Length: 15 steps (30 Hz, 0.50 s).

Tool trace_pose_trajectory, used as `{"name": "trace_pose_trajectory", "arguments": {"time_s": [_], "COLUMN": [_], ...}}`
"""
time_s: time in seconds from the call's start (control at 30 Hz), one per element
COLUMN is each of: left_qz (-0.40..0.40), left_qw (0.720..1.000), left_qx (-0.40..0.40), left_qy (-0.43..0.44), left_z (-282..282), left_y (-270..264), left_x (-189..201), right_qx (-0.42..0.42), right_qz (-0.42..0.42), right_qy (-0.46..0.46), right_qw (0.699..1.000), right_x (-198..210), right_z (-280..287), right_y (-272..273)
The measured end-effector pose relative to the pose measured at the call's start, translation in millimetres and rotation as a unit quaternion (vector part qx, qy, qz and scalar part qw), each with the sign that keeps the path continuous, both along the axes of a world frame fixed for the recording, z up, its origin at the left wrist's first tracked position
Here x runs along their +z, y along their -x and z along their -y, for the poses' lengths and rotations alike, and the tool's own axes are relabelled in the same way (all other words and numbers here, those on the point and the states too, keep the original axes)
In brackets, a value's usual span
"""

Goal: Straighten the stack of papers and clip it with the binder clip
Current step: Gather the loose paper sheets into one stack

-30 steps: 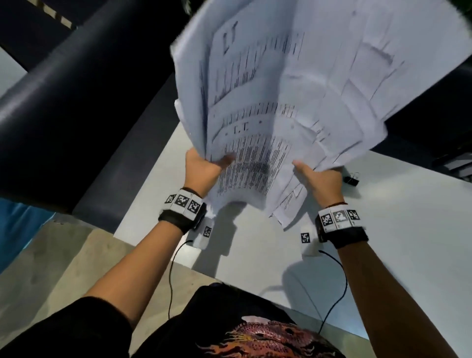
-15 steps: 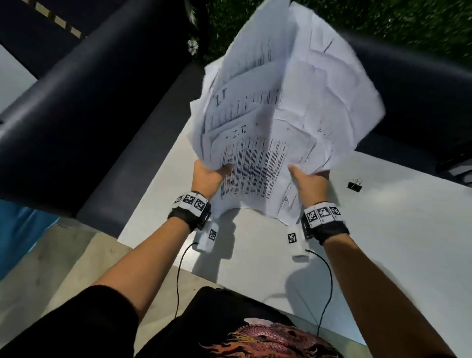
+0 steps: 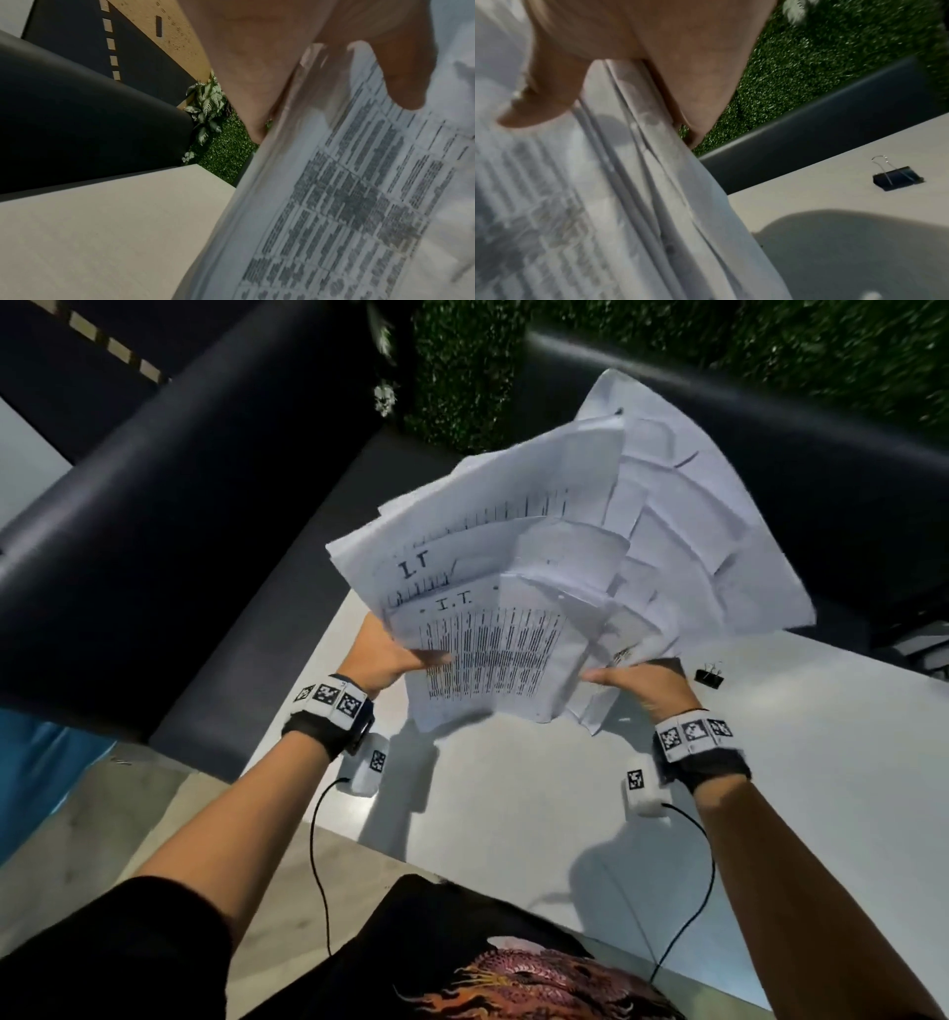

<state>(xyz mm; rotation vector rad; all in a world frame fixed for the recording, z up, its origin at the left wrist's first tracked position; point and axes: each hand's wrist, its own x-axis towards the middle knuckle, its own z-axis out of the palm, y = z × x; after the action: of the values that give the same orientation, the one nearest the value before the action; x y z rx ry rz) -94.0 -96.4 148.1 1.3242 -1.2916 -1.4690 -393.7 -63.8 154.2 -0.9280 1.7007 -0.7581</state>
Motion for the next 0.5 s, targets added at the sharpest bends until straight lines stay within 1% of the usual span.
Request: {"name": "trace_pose_trajectory", "arguments": {"time_s": [0.07,0.13,0.17,0.23,0.3,0.33,0.4,0.43,0.47,0.5], "left_qz": [-0.002,-0.018,-0.018,0.0,0.02,0.032,0.037,0.028,0.034,0.042], "left_qw": [1.0,0.999,0.999,1.0,0.999,0.998,0.999,0.999,0.999,0.999], "left_qx": [-0.015,0.007,0.024,0.009,-0.035,-0.04,-0.018,-0.005,0.0,-0.005], "left_qy": [-0.022,-0.025,-0.017,-0.012,-0.021,-0.03,-0.034,-0.027,-0.022,-0.016], "left_z": [2.8,7.9,11.1,14.5,18.0,16.6,18.0,19.4,17.8,19.2], "left_y": [2.3,-2.5,-7.0,-12.0,-9.1,-3.9,-4.0,-7.8,-12.7,-16.9], "left_x": [-2.1,-2.6,-4.4,-4.7,-11.6,-8.0,-11.4,-13.7,-11.1,-14.8], "right_qx": [0.005,-0.002,-0.01,-0.007,0.01,0.017,0.036,0.061,0.086,0.109], "right_qz": [-0.009,-0.016,-0.015,-0.008,-0.024,-0.036,-0.057,-0.061,-0.057,-0.067], "right_qy": [0.015,0.051,0.059,0.056,0.035,0.026,0.014,-0.011,-0.037,-0.052], "right_qw": [1.0,0.999,0.998,0.998,0.999,0.999,0.998,0.996,0.994,0.99], "right_x": [-1.9,-2.0,-1.7,-0.9,-4.1,-6.1,-7.8,-1.1,0.0,-5.6], "right_z": [6.2,13.6,16.2,15.2,13.7,15.1,16.8,14.4,14.3,8.4], "right_y": [-7.2,-1.5,5.5,13.5,9.4,5.5,5.7,5.6,9.5,18.7]}}
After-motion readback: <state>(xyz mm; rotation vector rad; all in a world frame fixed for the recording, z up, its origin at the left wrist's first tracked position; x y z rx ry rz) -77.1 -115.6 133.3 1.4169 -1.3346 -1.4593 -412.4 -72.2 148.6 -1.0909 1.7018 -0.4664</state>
